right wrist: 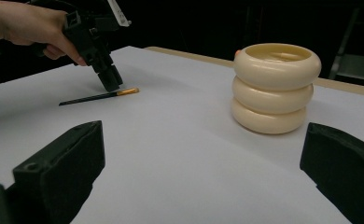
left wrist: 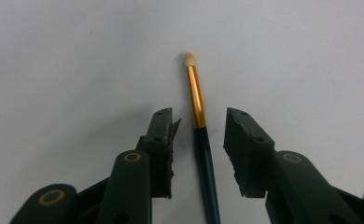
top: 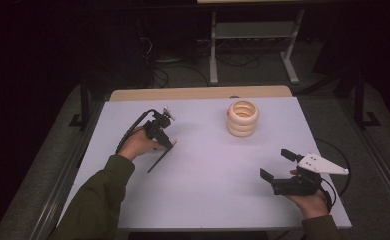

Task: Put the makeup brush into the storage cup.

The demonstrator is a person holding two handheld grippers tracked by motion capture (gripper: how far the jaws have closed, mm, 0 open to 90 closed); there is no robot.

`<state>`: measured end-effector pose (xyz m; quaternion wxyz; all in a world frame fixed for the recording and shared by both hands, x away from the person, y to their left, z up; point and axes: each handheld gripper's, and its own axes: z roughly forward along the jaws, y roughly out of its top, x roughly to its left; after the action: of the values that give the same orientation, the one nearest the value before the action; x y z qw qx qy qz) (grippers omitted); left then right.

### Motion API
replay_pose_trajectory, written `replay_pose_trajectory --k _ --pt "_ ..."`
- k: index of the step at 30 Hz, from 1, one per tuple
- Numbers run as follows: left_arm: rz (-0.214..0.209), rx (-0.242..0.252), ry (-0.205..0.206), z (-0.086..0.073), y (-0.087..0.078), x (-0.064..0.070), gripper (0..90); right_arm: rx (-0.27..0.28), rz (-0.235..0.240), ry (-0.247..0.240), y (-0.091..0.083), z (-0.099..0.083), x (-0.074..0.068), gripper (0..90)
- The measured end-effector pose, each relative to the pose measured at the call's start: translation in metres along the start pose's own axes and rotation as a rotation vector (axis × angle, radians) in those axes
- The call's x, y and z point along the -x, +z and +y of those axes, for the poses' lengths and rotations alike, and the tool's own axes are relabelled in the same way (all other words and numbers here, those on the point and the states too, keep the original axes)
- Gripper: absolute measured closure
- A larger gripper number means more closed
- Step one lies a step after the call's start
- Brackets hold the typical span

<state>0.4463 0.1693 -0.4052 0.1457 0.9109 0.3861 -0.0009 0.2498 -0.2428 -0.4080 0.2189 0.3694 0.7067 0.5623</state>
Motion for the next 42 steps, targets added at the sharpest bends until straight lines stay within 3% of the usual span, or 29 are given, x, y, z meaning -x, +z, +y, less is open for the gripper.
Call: replay_pose_trajectory --k 15,42 --pt "0.003 -0.036 0.017 0.001 0.006 0.004 74.5 0.005 -0.003 0.002 0.0 0.0 0.0 0.0" --pt "0.031 -0.077 0.039 0.001 0.012 0.008 78.6 0.01 -0.004 0.004 -0.001 0.0 0.001 0.0"
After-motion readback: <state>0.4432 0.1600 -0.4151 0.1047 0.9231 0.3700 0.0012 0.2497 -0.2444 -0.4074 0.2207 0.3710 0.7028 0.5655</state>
